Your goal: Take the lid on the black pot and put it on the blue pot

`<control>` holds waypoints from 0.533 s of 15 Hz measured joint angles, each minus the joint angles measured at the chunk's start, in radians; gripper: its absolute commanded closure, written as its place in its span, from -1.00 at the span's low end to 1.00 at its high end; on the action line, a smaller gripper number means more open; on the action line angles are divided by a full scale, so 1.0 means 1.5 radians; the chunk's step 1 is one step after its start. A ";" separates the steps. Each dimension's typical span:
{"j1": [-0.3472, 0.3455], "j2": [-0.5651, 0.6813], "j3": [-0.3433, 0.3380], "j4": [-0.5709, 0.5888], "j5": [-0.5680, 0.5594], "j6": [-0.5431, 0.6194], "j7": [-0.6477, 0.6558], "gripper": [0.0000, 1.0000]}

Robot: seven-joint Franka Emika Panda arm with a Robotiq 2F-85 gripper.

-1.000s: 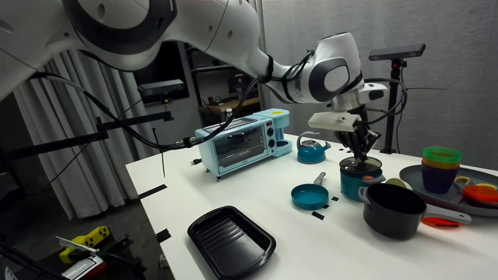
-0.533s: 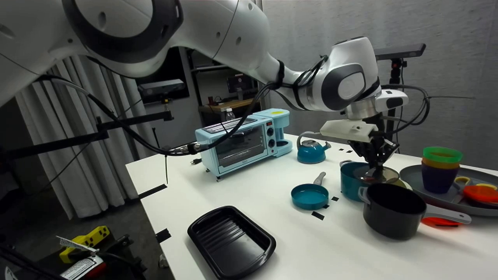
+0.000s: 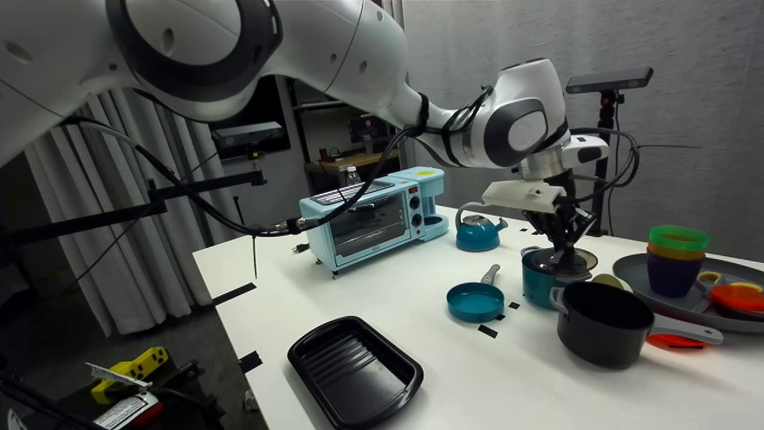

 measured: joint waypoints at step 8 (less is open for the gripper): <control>0.008 0.005 0.008 0.004 0.000 0.000 0.000 0.93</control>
